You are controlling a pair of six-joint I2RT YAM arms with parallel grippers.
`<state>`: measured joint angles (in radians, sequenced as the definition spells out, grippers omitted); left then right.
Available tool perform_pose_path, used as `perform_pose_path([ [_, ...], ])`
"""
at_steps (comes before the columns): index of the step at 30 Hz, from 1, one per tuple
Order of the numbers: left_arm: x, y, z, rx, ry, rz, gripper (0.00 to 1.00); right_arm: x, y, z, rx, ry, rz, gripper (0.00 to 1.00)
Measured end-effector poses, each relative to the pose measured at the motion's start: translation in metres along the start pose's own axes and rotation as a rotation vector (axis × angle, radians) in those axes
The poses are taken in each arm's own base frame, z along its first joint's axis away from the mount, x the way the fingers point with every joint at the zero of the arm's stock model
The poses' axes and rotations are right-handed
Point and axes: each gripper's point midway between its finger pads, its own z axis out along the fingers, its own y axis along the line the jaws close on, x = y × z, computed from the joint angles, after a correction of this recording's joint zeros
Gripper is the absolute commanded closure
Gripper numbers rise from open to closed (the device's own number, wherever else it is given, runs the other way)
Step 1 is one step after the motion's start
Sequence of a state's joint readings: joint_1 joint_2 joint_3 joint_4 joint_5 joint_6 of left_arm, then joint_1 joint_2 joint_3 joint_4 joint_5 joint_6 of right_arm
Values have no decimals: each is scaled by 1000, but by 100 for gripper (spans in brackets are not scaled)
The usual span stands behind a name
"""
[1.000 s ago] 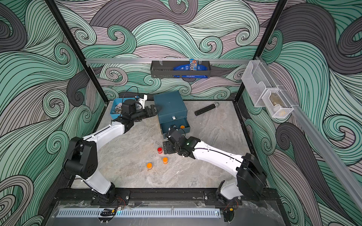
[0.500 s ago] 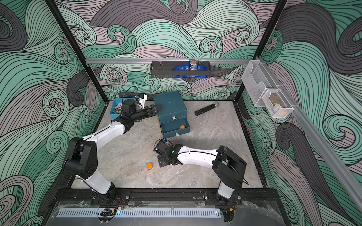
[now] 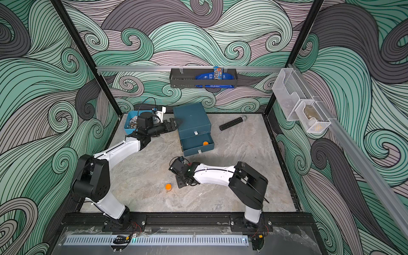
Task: Put the paint cans in the drawer according to color
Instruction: Pick up the paint can at the center of the board.
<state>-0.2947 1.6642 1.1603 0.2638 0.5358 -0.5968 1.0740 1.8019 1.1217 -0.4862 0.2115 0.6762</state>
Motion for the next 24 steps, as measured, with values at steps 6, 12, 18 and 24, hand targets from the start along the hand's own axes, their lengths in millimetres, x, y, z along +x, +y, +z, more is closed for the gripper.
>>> perform_pose_path([
  [6,0,0,0,0,0,0,6,5,-3,7,17,19,-8,59],
  [12,0,0,0,0,0,0,6,3,-3,6,21,15,-18,74],
  [18,0,0,0,0,0,-1,6,-2,-13,-6,78,3,-30,75],
  [24,0,0,0,0,0,-1,6,-64,-6,-86,55,-185,-32,70],
])
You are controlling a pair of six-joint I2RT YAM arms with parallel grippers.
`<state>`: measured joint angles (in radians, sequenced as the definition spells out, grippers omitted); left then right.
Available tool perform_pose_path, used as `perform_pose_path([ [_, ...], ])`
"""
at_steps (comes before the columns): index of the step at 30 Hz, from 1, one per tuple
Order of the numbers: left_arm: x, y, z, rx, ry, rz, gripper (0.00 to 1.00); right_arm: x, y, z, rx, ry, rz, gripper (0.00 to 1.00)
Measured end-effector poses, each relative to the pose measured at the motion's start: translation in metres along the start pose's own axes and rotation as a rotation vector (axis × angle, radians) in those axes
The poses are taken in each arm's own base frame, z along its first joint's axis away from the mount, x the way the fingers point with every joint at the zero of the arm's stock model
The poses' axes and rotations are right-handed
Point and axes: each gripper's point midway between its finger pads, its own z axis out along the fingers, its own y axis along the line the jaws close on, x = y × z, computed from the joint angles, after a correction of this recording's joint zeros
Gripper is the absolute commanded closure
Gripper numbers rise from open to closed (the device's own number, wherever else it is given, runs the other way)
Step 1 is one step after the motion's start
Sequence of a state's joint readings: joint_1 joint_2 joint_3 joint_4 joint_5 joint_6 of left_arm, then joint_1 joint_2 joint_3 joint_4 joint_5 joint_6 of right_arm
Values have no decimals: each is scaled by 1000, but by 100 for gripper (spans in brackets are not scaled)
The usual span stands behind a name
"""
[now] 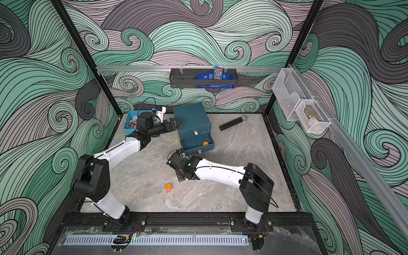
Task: Put the paint cans in the drawer according to color
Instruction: Pick up the paint can at the center of the board, then place the paint can in the drawer.
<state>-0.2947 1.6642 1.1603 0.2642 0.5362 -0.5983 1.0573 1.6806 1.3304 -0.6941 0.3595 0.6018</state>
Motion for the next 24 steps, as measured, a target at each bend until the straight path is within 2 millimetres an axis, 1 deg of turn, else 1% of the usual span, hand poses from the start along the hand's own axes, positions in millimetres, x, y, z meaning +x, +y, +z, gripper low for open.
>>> perform_pose_path([
  [2,0,0,0,0,0,0,6,-35,-3,-25,-16,-83,20,70],
  [4,0,0,0,0,0,0,6,-67,-14,-46,-16,-155,42,71],
  [6,0,0,0,0,0,-1,6,-91,-30,-57,5,-200,61,71],
  [8,0,0,0,0,0,0,6,-104,-45,-60,33,-214,66,71],
  [11,0,0,0,0,0,-1,6,-116,-66,-54,79,-204,63,71],
  [15,0,0,0,0,0,-1,6,-119,-82,-32,128,-155,40,71],
  [18,0,0,0,0,0,-1,6,-119,-88,-15,150,-117,19,71],
  [24,0,0,0,0,0,-1,6,-119,-86,9,169,-72,-24,70],
])
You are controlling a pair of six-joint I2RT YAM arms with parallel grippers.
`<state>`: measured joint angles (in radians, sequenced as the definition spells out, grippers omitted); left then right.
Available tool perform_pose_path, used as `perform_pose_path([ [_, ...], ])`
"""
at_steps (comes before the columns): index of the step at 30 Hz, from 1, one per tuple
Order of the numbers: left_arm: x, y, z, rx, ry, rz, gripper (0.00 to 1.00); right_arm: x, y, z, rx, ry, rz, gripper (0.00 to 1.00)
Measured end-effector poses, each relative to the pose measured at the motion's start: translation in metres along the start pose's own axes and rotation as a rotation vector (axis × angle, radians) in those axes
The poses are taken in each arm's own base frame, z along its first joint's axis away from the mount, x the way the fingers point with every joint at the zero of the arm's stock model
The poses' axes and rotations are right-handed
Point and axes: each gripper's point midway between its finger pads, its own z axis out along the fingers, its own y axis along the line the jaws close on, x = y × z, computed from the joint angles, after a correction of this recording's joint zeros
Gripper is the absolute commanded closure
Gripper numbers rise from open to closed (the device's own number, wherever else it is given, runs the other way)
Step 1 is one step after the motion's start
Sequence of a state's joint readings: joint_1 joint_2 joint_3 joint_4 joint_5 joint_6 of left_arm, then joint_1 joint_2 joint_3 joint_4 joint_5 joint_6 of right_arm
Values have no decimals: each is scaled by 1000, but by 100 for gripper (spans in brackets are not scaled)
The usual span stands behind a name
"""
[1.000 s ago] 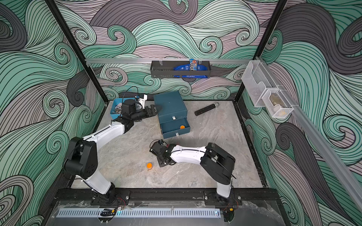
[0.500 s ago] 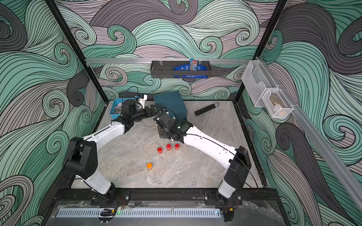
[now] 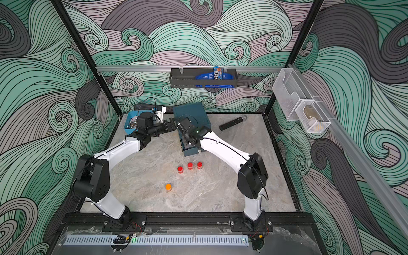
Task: Put the paint cans in the drawer according to color
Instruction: Place the paint can in the drawer, then pick up the paint can at the center of the board.
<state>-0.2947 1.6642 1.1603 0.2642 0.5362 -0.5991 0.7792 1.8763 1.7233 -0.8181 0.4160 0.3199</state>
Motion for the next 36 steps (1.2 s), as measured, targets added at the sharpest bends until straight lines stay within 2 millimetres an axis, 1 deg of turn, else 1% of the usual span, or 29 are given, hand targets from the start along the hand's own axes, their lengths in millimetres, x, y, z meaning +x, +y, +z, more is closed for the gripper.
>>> perform_pose_path([
  [3,0,0,0,0,0,0,6,4,4,12,2,25,-13,64],
  [6,0,0,0,-1,0,0,6,11,7,23,6,53,-25,52],
  [9,-1,1,0,-1,-1,-2,6,13,8,25,4,62,-26,42],
  [12,-1,1,-1,-2,-2,-4,6,12,8,25,3,60,-22,38],
  [16,-1,1,-1,1,0,-6,6,10,8,20,-2,50,-17,37],
  [19,-1,1,-1,2,1,-6,6,3,9,3,-19,16,-7,37],
  [21,-1,1,-1,3,1,-6,6,-5,9,-16,-42,-25,5,36],
  [24,-1,1,-1,3,1,-6,6,-17,16,-59,-113,-111,19,35],
  [26,-1,1,-1,3,1,-6,6,-19,26,-87,-183,-164,22,34],
  [27,-1,1,-1,3,1,-6,6,-18,34,-99,-219,-181,18,34],
  [28,-1,1,-1,3,1,-6,6,-14,41,-108,-253,-191,13,35],
  [29,-1,1,-1,3,1,-6,6,-8,50,-112,-280,-192,5,34],
  [31,-1,1,-1,3,1,-5,6,12,70,-111,-322,-165,-17,35],
  [32,-1,1,-1,3,1,-5,6,29,83,-103,-335,-128,-36,35],
  [36,-1,1,-1,3,1,-5,6,91,117,-71,-352,5,-96,34],
])
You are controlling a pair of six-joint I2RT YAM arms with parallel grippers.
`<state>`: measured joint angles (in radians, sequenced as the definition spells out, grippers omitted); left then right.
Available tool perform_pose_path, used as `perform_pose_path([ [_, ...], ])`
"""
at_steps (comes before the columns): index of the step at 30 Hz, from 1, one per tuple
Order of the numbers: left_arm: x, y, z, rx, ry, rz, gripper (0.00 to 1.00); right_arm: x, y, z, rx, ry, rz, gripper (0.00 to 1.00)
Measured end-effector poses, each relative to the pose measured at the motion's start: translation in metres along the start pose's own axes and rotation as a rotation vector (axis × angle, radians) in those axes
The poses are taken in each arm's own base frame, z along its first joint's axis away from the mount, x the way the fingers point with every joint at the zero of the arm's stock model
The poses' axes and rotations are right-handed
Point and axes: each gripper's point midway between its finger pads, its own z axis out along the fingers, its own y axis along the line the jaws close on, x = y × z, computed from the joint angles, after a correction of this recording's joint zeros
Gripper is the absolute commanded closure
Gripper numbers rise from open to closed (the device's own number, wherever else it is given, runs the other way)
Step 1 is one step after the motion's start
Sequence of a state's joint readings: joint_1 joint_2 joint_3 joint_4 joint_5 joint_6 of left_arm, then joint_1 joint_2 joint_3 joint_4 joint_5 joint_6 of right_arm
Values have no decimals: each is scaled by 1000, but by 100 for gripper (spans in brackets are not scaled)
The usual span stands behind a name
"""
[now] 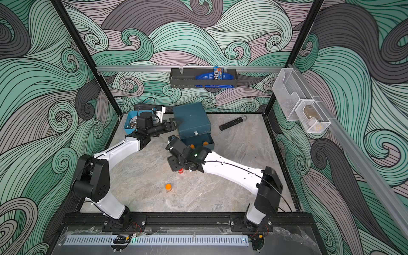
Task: Put the paint cans in the drawer according to color
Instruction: Pick up the paint can at the center of the board.
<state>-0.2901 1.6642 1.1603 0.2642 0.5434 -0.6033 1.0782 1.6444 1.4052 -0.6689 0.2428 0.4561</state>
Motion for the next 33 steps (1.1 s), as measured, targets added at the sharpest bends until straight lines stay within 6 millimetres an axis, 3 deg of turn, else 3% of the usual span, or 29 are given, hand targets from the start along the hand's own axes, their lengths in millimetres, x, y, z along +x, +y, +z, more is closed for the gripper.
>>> perform_pose_path([
  [2,0,0,0,0,0,0,6,25,10,14,-7,55,-10,34],
  [5,0,0,0,0,0,0,6,42,22,27,-21,86,-8,34],
  [13,0,0,0,0,-1,0,6,56,46,51,-46,110,-9,33],
  [33,0,0,0,0,0,0,6,89,59,101,-4,217,-59,35],
])
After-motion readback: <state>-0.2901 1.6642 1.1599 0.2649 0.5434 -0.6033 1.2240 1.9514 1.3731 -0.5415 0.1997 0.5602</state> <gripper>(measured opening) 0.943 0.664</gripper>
